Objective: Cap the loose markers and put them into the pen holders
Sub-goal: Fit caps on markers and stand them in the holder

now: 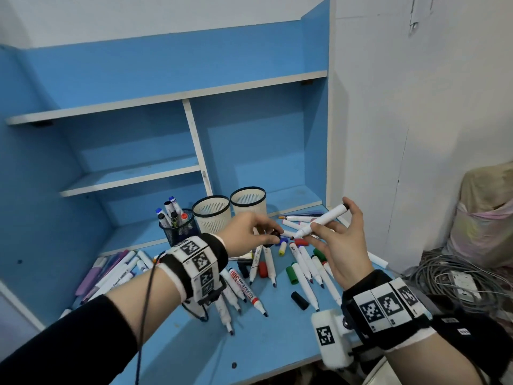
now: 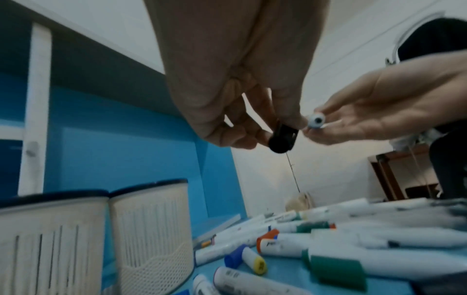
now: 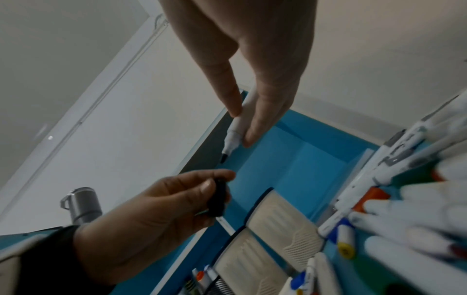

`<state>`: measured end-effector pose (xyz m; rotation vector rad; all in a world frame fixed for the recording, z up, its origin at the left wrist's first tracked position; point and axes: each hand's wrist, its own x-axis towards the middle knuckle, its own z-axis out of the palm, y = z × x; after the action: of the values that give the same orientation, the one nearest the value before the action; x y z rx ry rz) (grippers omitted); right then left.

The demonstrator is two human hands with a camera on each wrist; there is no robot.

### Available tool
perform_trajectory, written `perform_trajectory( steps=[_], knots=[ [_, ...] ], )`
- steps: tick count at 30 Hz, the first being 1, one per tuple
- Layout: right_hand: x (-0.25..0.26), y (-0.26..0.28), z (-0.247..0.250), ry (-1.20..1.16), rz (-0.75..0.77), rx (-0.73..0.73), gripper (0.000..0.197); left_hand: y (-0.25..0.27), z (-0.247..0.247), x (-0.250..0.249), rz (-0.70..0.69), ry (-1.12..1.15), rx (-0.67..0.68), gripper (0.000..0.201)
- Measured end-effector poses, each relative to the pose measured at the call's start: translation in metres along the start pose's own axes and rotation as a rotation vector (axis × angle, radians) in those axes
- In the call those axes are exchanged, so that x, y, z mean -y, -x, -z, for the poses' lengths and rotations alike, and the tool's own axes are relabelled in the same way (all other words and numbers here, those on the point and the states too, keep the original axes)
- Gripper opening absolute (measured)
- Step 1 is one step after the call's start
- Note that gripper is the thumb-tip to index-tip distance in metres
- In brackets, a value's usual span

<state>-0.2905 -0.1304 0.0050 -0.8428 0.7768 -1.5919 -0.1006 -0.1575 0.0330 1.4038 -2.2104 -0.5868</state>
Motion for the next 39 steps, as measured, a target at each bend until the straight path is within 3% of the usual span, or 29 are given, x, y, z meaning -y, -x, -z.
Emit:
perform_trajectory(
  steps=[5,11,29,31,35,39],
  knots=[
    [-0.005,0.014,-0.025,-0.058,0.113,0.035,0.07,0.039,0.012,-0.013,0.052,0.229,-0.099,0.017],
    [-0.009,0.03,-0.05,-0.118,0.206,0.093,0.067,0.073,0.024,-0.01,0.041,0.327,-0.363,0.017],
    [-0.012,0.048,-0.083,-0.296,0.158,0.124,0.057,0.109,0.036,-0.011,0.036,0.708,-0.704,0.021],
    [-0.012,0.048,-0.085,-0.271,0.146,0.15,0.057,0.109,0.037,-0.012,0.034,0.712,-0.697,0.021],
    [-0.016,0.05,-0.089,-0.219,0.121,0.242,0.055,0.108,0.034,-0.018,0.025,0.625,-0.556,0.024],
    [-0.015,0.049,-0.091,-0.204,0.132,0.291,0.055,0.105,0.036,-0.021,0.031,0.56,-0.538,0.027]
  ],
)
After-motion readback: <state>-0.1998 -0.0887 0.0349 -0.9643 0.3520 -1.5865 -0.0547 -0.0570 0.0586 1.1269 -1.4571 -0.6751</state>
